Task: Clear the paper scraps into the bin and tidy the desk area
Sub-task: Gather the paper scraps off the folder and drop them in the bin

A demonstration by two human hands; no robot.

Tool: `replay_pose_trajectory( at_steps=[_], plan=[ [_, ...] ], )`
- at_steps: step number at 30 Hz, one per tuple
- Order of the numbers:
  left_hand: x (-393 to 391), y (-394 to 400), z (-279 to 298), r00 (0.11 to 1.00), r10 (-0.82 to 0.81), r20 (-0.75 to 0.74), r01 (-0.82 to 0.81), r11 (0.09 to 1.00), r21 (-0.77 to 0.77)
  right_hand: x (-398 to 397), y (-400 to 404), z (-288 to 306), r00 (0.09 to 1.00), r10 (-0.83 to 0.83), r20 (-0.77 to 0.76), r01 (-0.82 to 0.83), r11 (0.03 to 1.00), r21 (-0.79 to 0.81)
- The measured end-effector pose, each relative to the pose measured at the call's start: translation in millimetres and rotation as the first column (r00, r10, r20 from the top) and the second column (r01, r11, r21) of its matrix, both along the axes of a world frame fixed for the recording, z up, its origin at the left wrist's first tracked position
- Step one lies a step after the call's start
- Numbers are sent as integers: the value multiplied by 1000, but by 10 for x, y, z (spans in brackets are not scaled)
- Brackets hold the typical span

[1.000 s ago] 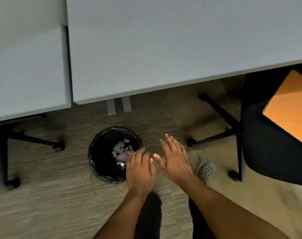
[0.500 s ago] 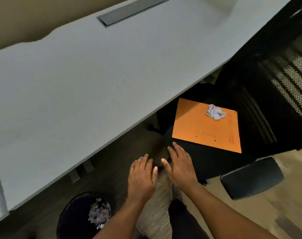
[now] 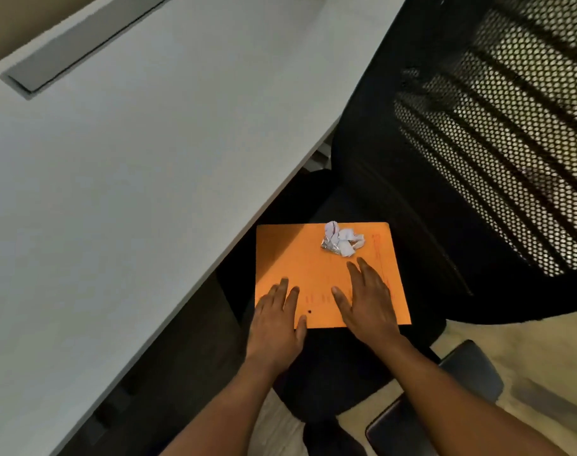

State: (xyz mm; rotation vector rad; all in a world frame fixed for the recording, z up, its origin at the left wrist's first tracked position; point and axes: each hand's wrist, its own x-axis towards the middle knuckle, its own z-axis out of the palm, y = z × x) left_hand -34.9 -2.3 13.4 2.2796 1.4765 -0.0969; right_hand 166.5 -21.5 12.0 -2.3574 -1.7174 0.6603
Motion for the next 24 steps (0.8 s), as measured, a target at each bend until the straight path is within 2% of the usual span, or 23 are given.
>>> replay_pose_trajectory(
  at_steps=[4,7,10,13,17,24],
  plan=[
    [472,584,-279,988,-145,-61,144,989,-13,442,347,-303,996,-83,41,85,995,-52],
    [859,1028,-477,973,-221,-72,223,975,11,625,629,-494,992,-121,18,122,991,-61],
    [1148,1396,-640,961,-271,-52,274,961,41,660,869,-632,999,-44,-17,45,999,16],
    [1266,1605,-775,950,-307,-54,310,949,54,664,1037,-734,998,45,41,-47,998,46],
    [1159,1607,-907,938,-344,-43,346,936,70,672,1041,-836,985,100,140,-107,993,43],
    [929,1137,-962,951,-308,15,305,946,114,547,513,-919,987,67,144,-81,992,98]
  ],
)
